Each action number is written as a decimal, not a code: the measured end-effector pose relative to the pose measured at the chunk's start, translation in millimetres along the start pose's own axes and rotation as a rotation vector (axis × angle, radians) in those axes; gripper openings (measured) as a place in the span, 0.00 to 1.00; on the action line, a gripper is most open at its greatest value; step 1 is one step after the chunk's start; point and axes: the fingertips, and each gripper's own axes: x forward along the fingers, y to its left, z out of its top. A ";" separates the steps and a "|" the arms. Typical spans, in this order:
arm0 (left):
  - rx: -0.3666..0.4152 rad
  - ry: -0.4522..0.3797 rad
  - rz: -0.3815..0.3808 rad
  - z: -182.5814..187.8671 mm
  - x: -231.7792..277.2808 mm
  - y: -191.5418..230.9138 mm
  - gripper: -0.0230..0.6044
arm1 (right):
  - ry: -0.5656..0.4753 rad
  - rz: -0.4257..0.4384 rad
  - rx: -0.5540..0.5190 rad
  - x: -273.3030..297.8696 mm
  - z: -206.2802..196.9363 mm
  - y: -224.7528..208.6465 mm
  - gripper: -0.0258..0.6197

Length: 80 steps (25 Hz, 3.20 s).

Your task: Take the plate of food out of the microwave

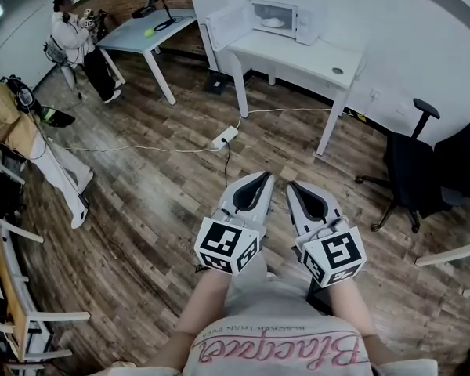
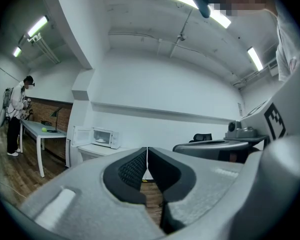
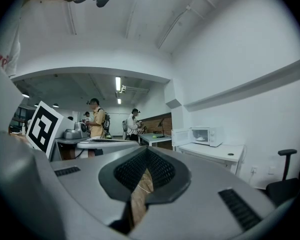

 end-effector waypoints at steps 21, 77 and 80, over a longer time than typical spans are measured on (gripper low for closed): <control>0.006 0.016 -0.025 7.7 91.9 82.2 0.05 | 0.014 -0.035 0.007 100.7 7.6 -66.0 0.06; -0.033 -0.009 -0.142 10.6 243.3 299.9 0.05 | 0.037 -0.191 -0.016 354.6 19.4 -151.2 0.06; -0.039 -0.012 -0.130 11.2 250.4 306.0 0.05 | 0.022 -0.177 0.031 358.4 19.2 -158.8 0.06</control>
